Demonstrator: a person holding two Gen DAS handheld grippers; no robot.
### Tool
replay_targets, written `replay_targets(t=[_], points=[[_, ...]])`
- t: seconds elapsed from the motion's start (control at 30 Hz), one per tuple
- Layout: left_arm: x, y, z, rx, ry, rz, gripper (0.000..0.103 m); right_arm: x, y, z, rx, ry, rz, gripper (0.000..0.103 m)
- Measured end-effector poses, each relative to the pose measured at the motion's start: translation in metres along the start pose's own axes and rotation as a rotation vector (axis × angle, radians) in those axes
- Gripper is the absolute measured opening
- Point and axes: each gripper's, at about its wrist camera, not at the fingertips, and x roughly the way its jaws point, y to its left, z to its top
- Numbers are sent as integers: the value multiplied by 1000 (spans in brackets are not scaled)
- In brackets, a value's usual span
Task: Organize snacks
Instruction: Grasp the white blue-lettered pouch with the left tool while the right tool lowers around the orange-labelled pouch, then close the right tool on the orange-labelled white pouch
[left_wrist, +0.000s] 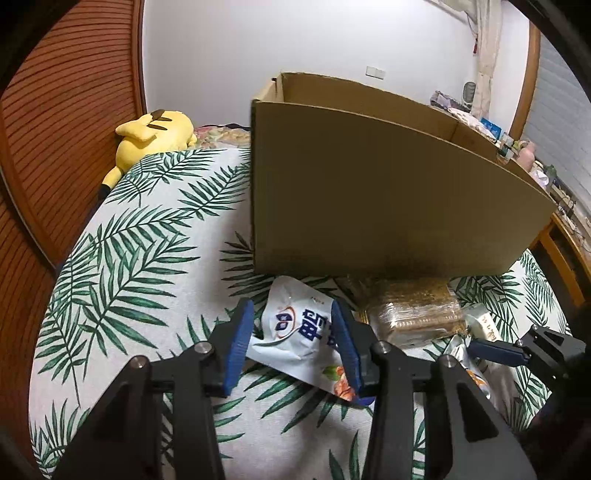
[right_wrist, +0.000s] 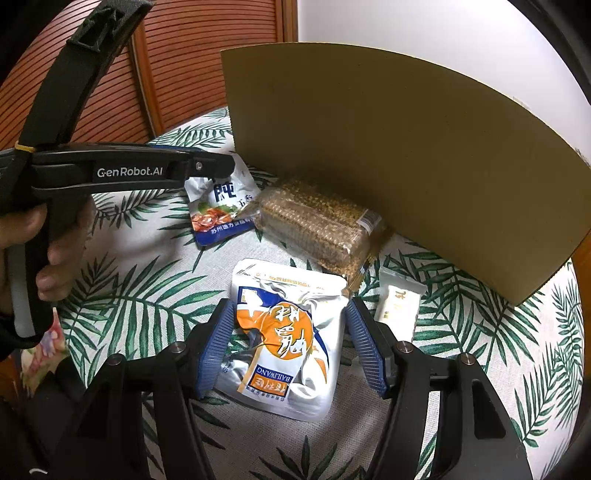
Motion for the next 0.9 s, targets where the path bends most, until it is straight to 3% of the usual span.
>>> replay_targets(t=[0.23,0.5,0.7,0.9], points=[[9,-5,-7,36,23,11,46,0,0,0,0,0,1,65],[16,-9,-15,87,54,19,65,-1,0,0,0,-1,1,65],[13,-4,-16,81,60,-2,66,-1,0,0,0,-1,1,65],[4,7,-15,46,77,-69,66,-1,0,0,-1,-1,0,64]])
